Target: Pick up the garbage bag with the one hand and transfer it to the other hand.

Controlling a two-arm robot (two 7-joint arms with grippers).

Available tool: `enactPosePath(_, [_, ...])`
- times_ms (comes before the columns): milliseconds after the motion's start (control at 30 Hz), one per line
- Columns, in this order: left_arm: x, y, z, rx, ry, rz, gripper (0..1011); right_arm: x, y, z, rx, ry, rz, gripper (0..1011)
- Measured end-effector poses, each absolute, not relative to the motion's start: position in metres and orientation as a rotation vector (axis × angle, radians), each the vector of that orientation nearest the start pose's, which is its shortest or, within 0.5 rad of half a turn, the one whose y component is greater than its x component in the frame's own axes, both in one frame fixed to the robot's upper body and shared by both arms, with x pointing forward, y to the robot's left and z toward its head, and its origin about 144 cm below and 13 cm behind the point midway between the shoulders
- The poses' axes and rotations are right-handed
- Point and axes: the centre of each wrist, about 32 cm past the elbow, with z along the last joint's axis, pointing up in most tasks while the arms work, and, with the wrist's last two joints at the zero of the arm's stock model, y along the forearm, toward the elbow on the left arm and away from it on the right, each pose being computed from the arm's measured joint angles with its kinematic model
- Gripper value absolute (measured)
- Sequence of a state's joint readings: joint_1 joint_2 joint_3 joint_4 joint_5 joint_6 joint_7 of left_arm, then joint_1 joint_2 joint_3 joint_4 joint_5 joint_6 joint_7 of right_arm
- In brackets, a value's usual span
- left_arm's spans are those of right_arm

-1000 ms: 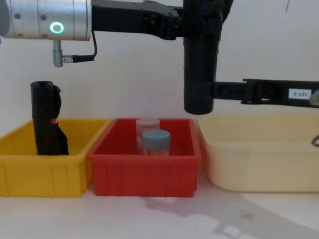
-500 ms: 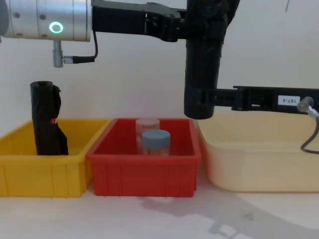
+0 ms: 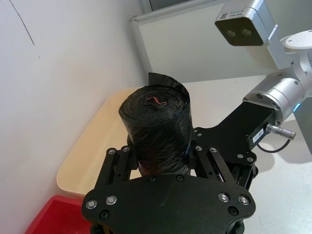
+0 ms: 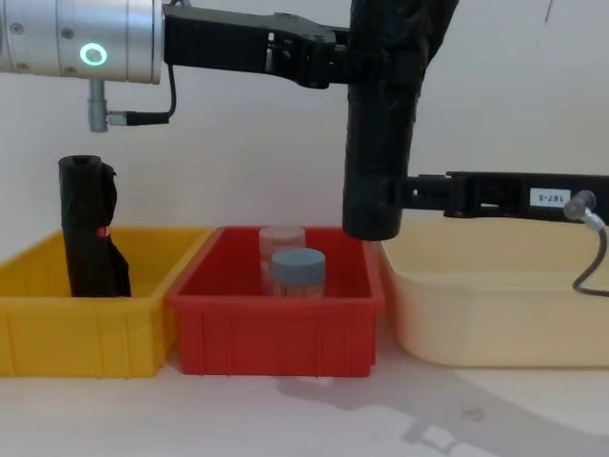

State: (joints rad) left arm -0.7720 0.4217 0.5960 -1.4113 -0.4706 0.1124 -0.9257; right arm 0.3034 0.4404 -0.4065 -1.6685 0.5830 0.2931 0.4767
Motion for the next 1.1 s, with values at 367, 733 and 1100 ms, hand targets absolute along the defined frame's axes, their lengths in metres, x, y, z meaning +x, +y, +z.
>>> enactPosePath(367, [0.598,0.205,1.341,0.097,-0.275,0.210,513,0.509,-0.220,1.244,-0.023,0.121,-0.647,1001])
enactPosePath(733, [0.598,0.204,1.336,0.081,-0.245,0.200,513,0.512,-0.213,1.245,-0.010,0.133,-0.637,1001])
enactPosePath(1100, [0.598,0.205,1.333,0.075,-0.225,0.194,513,0.514,-0.209,1.246,-0.004,0.136,-0.634,848])
